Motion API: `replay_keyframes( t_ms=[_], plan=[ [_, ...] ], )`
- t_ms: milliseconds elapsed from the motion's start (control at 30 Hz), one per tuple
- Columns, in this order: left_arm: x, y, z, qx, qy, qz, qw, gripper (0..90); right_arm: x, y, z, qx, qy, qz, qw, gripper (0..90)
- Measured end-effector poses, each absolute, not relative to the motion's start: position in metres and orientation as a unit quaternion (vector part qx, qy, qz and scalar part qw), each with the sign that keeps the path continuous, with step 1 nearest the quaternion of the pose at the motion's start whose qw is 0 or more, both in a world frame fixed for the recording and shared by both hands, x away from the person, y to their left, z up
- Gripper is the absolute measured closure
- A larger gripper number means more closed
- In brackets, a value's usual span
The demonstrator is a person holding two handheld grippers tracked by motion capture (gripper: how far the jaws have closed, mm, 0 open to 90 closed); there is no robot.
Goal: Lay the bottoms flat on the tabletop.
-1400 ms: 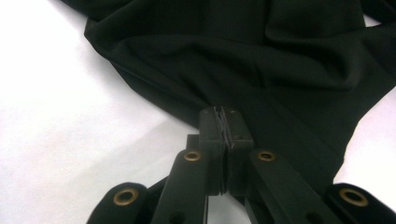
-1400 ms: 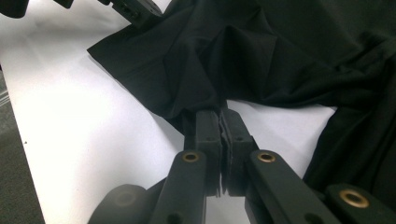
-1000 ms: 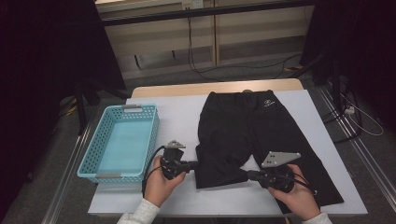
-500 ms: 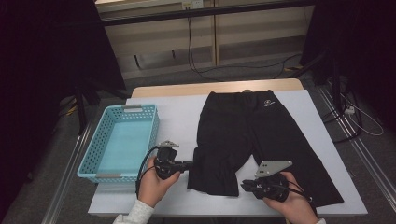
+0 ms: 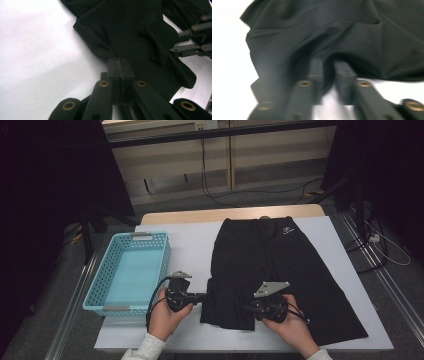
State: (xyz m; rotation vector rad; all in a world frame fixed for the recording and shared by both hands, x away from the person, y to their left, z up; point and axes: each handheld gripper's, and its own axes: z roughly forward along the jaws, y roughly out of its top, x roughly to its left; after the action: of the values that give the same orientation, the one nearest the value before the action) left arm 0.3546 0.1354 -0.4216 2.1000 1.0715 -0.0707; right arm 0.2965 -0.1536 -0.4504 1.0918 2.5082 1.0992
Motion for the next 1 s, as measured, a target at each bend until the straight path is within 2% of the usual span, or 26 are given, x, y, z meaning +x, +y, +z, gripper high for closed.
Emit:
replay_keyframes(
  t_ms=[67, 133, 500, 633, 833, 967, 1000],
  plan=[
    [0.355, 0.135, -0.421, 0.822, 0.419, -0.026, 0.383, 89.4, 0.297, -0.155, -0.45, 0.367, 0.846, 0.375, 0.091, 87.9],
    [0.355, 0.135, -0.421, 0.824, 0.418, -0.025, 0.383, 89.4, 0.297, -0.157, -0.451, 0.365, 0.847, 0.375, 0.09, 89.3],
    [0.358, 0.132, -0.428, 0.825, 0.422, -0.023, 0.375, 89.4, 0.299, -0.19, -0.451, 0.404, 0.828, 0.382, 0.076, 88.8],
    [0.358, 0.131, -0.429, 0.826, 0.419, -0.025, 0.376, 89.3, 0.297, -0.191, -0.452, 0.407, 0.83, 0.374, 0.079, 84.8],
    [0.358, 0.129, -0.432, 0.83, 0.417, -0.027, 0.369, 89.2, 0.291, -0.192, -0.446, 0.401, 0.835, 0.362, 0.107, 77.0],
    [0.358, 0.129, -0.432, 0.83, 0.419, -0.026, 0.368, 89.1, 0.288, -0.188, -0.44, 0.403, 0.826, 0.378, 0.112, 63.1],
    [0.358, 0.129, -0.433, 0.829, 0.42, -0.027, 0.368, 89.0, 0.287, -0.186, -0.441, 0.404, 0.826, 0.378, 0.107, 62.1]
  ],
)
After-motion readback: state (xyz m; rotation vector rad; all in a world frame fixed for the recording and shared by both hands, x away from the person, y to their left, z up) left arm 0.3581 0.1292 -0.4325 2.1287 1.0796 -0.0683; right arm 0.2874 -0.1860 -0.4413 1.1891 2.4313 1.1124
